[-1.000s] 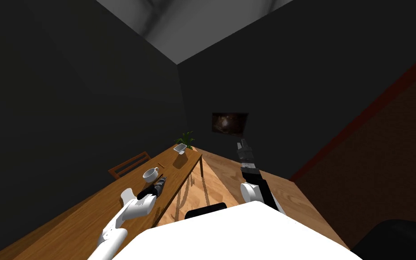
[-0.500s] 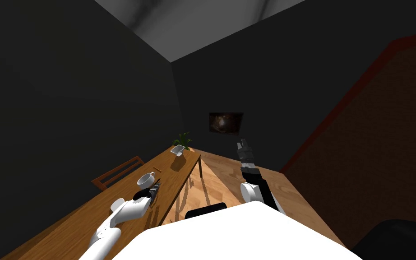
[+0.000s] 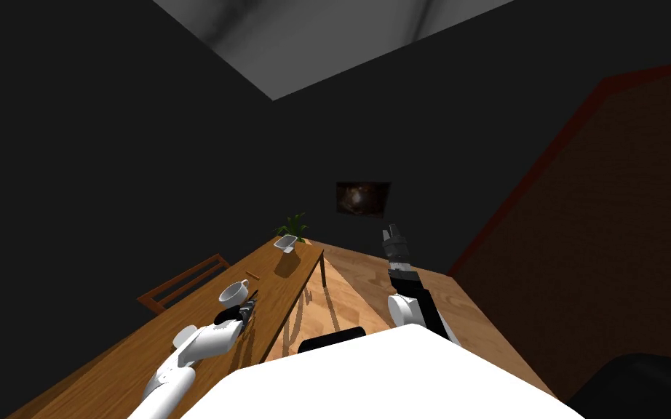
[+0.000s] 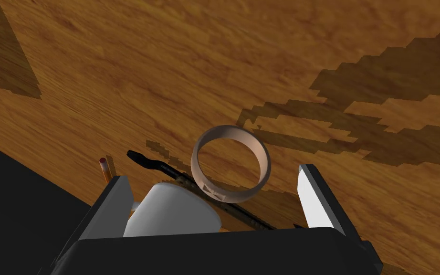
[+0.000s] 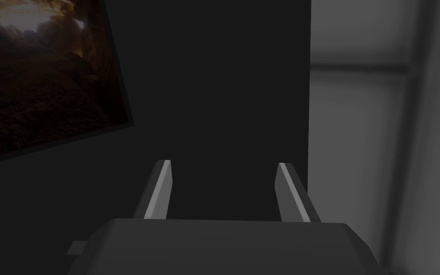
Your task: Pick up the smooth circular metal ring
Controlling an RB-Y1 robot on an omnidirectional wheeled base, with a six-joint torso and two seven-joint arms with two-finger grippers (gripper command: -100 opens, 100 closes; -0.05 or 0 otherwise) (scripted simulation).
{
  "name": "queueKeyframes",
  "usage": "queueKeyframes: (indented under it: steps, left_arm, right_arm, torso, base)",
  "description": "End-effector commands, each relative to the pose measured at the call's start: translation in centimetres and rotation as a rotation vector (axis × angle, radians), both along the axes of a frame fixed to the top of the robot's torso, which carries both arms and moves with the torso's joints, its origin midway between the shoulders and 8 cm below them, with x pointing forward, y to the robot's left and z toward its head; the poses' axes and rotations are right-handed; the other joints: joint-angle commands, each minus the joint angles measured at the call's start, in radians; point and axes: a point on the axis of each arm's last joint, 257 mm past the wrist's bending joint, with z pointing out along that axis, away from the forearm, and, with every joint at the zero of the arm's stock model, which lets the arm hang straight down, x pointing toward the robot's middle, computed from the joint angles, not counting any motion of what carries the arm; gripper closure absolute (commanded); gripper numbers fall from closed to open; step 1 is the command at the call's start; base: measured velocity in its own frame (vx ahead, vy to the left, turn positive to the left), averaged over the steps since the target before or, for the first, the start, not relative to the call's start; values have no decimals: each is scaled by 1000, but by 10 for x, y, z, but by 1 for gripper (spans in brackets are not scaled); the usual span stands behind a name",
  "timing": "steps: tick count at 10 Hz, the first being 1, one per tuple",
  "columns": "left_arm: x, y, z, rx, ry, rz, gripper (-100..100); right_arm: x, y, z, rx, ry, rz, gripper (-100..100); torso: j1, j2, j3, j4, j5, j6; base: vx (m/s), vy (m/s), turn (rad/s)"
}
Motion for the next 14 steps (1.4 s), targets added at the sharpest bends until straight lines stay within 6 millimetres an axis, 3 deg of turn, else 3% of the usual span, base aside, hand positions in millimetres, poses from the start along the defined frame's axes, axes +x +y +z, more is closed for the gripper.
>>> queueKeyframes:
  steps: [1,3,4,8,9,10,13,14]
  left_arm:
    - [-1,-1,-5,1,-4,2,-100]
    - [-2,-2,-7,1,-3,3,-100]
    - [-1,-2,-7,2,-4,2,100]
    - [-1,-2,-7,1,-4,3,100]
    - [-1,-2,-7,1,-4,3,0]
    - [0,0,0,0,-2,0,100]
    - [2,1,4,0,-3,-3,100]
    - [2,1,4,0,0,-3,0]
  right_arm:
    - [0,0,0,0,0,0,0]
    - [0,0,0,0,0,0,0]
    - [0,0,0,0,0,0,0]
    - [0,0,0,0,0,0,0]
    - [0,0,0,0,0,0,0]
    - [0,0,0,0,0,0,0]
    - [0,0,0,0,0,0,0]
    - [0,0,0,0,0,0,0]
  torso:
    - [0,0,0,0,0,0]
    - [0,0,0,0,0,0]
    - [-1,1,0,0,0,0]
    - [-2,2,1,0,0,0]
    - [-2,2,1,0,0,0]
    - [-2,2,1,0,0,0]
    - [-5,5,3,1,-1,0]
    - [-4,4,2,1,-1,0]
  base:
    - [34,33,-20]
    - [23,18,-13]
    - [0,2,10]
    - [0,0,0]
    - [0,0,0]
    - [-25,-21,33]
    - [-36,-32,21]
    - [0,0,0]
